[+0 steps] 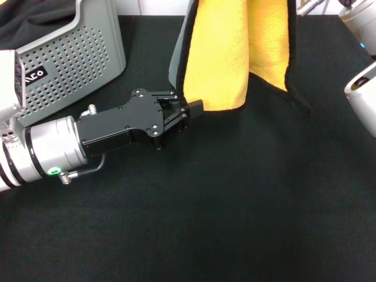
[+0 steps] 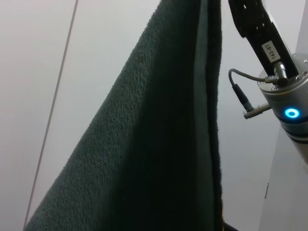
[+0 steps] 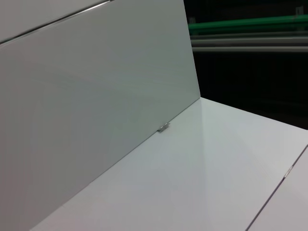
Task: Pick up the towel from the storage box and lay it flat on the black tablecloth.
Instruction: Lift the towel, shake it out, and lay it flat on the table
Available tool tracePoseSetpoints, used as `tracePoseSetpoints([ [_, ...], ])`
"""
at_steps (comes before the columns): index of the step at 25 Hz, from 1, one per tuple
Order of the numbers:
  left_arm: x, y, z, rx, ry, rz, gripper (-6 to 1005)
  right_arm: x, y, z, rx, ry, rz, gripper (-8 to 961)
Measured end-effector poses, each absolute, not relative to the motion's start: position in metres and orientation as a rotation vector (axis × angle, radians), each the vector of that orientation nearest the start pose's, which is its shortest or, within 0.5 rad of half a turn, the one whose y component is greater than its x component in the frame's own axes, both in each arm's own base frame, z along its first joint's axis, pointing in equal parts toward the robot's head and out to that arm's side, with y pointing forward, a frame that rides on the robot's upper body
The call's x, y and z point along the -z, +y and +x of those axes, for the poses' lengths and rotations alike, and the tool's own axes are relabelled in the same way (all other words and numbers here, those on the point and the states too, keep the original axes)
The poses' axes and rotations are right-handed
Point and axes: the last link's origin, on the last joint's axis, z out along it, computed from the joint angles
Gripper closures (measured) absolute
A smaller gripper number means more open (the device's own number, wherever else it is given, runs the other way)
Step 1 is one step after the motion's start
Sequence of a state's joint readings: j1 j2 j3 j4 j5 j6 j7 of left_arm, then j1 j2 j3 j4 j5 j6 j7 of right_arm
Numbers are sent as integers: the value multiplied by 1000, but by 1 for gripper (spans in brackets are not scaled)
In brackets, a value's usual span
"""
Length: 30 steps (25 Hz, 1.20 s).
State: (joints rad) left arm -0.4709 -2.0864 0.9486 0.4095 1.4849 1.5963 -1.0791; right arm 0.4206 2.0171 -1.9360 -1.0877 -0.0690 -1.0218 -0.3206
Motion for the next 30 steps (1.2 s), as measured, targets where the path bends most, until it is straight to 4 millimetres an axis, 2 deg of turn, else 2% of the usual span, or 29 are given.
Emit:
tracePoseSetpoints([
  [8, 31, 301, -241, 1168, -485, -2589, 881, -14, 341, 72, -964, -743, -1599, 895],
  [12, 25, 302, -243, 1169, -482, -2594, 922, -14, 339, 86, -966, -667, -1630, 892],
  [17, -9, 301, -249, 1193, -423, -2636, 982, -19, 328, 114, -1090, -446, -1720, 888],
  [18, -25, 300, -250, 1200, -396, -2662, 982, -19, 323, 120, -1126, -390, -1749, 887],
  [23, -66, 294, -248, 1201, -259, -2776, 981, -27, 299, 153, -1328, -151, -1909, 883],
  [26, -79, 289, -244, 1155, -188, -2870, 982, -33, 282, 176, -1466, 11, -2003, 880],
  [30, -87, 282, -240, 1095, -195, -2992, 982, -41, 261, 203, -1633, 186, -2101, 877],
])
